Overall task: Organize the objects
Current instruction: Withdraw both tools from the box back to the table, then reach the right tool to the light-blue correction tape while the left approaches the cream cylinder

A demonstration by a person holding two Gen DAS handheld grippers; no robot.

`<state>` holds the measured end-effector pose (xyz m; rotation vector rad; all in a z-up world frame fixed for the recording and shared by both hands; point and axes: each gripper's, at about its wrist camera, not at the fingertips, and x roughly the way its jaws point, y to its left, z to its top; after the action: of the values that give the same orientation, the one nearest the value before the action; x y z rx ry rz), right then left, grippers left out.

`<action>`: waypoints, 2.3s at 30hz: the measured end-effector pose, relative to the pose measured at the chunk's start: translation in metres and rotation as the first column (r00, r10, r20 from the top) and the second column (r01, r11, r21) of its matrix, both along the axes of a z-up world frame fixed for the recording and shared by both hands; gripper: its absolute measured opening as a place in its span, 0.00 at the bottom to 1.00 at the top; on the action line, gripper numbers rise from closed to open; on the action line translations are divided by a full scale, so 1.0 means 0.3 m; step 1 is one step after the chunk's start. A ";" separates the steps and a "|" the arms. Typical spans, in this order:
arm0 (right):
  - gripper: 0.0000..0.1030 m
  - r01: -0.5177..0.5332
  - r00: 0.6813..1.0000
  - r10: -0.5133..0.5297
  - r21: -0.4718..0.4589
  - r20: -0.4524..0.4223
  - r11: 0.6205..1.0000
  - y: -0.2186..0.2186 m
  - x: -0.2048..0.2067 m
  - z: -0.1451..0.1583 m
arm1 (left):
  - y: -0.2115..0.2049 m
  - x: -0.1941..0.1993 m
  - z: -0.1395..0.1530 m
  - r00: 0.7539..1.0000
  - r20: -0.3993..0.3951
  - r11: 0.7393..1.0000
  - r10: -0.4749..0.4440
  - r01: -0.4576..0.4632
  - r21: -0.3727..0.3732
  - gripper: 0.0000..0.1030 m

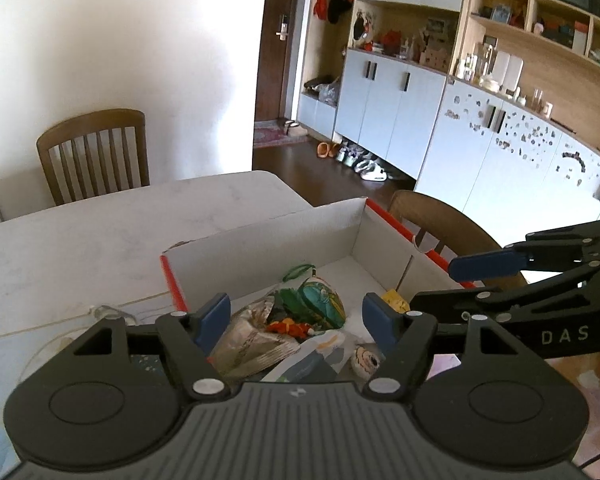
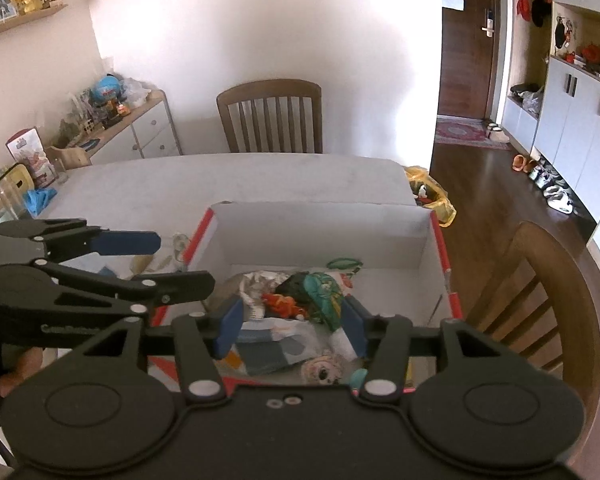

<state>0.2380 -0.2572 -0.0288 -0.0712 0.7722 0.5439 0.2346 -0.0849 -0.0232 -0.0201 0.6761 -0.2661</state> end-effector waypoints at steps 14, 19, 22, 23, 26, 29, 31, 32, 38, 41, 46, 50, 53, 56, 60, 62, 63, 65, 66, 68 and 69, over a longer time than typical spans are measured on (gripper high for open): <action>0.69 0.036 0.999 -0.037 0.046 0.018 0.998 0.176 -0.101 0.020 | 0.229 -0.132 0.054 0.997 0.063 0.999 0.040 -0.040 -0.006 0.81; 0.81 0.056 0.998 -0.059 0.105 0.030 0.993 0.218 -0.128 0.028 | 0.317 -0.156 0.054 0.997 0.061 0.998 0.056 -0.054 -0.026 0.83; 0.90 0.056 0.998 -0.061 0.140 0.028 0.989 0.244 -0.137 0.027 | 0.364 -0.165 0.051 0.996 0.059 0.998 0.063 -0.061 -0.034 0.87; 0.93 0.058 0.998 -0.063 0.143 0.030 0.988 0.256 -0.142 0.027 | 0.381 -0.168 0.049 0.996 0.058 0.997 0.065 -0.063 -0.035 0.88; 0.97 0.066 0.997 -0.072 0.154 0.030 0.986 0.299 -0.148 0.024 | 0.429 -0.176 0.042 0.996 0.054 0.997 0.074 -0.072 -0.041 0.93; 0.98 0.069 0.997 -0.074 0.156 0.028 0.985 0.343 -0.152 0.021 | 0.482 -0.178 0.034 0.995 0.049 0.995 0.087 -0.085 -0.054 0.98; 0.98 0.068 0.997 -0.073 0.148 0.024 0.987 0.372 -0.149 0.018 | 0.517 -0.178 0.026 0.994 0.047 0.994 0.094 -0.091 -0.059 0.98; 0.98 0.067 0.997 -0.070 0.146 0.020 0.987 0.384 -0.151 0.014 | 0.530 -0.177 0.021 0.994 0.046 0.994 0.096 -0.093 -0.061 0.99; 0.98 0.067 0.998 -0.068 0.115 0.000 0.991 0.482 -0.126 -0.005 | 0.612 -0.165 -0.026 0.994 0.052 0.994 0.096 -0.093 -0.059 1.00; 0.98 0.064 0.998 -0.064 0.095 -0.010 0.993 0.531 -0.102 -0.020 | 0.652 -0.144 -0.061 0.993 0.042 0.992 0.107 -0.104 -0.067 1.00; 0.98 0.067 0.997 -0.064 0.058 -0.044 0.996 0.616 -0.035 -0.061 | 0.710 -0.095 -0.123 0.991 0.015 0.989 0.133 -0.132 -0.072 1.00; 0.97 0.064 0.996 -0.063 0.025 -0.064 0.998 0.685 0.035 -0.102 | 0.734 -0.051 -0.175 0.990 0.003 0.989 0.140 -0.140 -0.037 1.00; 0.97 0.047 0.997 -0.046 0.000 -0.069 0.999 0.732 0.085 -0.130 | 0.754 -0.013 -0.221 0.989 -0.014 0.989 0.146 -0.146 -0.029 1.00; 0.97 0.036 0.996 -0.038 -0.021 -0.085 0.999 0.777 0.137 -0.165 | 0.763 0.024 -0.265 0.988 -0.036 0.988 0.150 -0.151 -0.016 1.00; 0.96 0.017 0.994 -0.021 -0.037 -0.109 0.999 0.827 0.192 -0.217 | 0.762 0.064 -0.315 0.989 -0.051 0.990 0.140 -0.140 -0.003 1.00; 0.96 0.014 0.993 -0.020 -0.048 -0.117 0.999 0.847 0.219 -0.249 | 0.760 0.082 -0.339 0.989 -0.051 0.990 0.138 -0.138 0.004 1.00; 0.96 0.016 0.992 -0.023 -0.055 -0.124 0.998 0.853 0.233 -0.264 | 0.759 0.092 -0.351 0.989 -0.053 0.990 0.140 -0.140 0.011 1.00; 0.95 0.023 0.988 -0.032 -0.063 -0.149 0.998 0.864 0.256 -0.297 | 0.759 0.111 -0.372 0.988 -0.060 0.989 0.145 -0.144 0.019 1.00; 0.94 0.023 0.987 -0.033 -0.069 -0.157 0.997 0.873 0.264 -0.312 | 0.758 0.117 -0.379 0.987 -0.060 0.989 0.149 -0.148 0.024 1.00; 0.94 0.003 0.991 -0.015 -0.090 -0.134 0.996 0.895 0.268 -0.328 | 0.757 0.134 -0.399 0.986 -0.064 0.988 0.154 -0.152 0.037 1.00; 0.94 -0.018 0.991 0.006 -0.091 -0.133 0.996 0.906 0.267 -0.334 | 0.756 0.141 -0.408 0.986 -0.067 0.988 0.154 -0.152 0.040 1.00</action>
<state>0.3180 0.0146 -0.1291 -0.1264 0.9275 0.5281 0.2769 0.1418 -0.1455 -0.0484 0.7450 -0.1059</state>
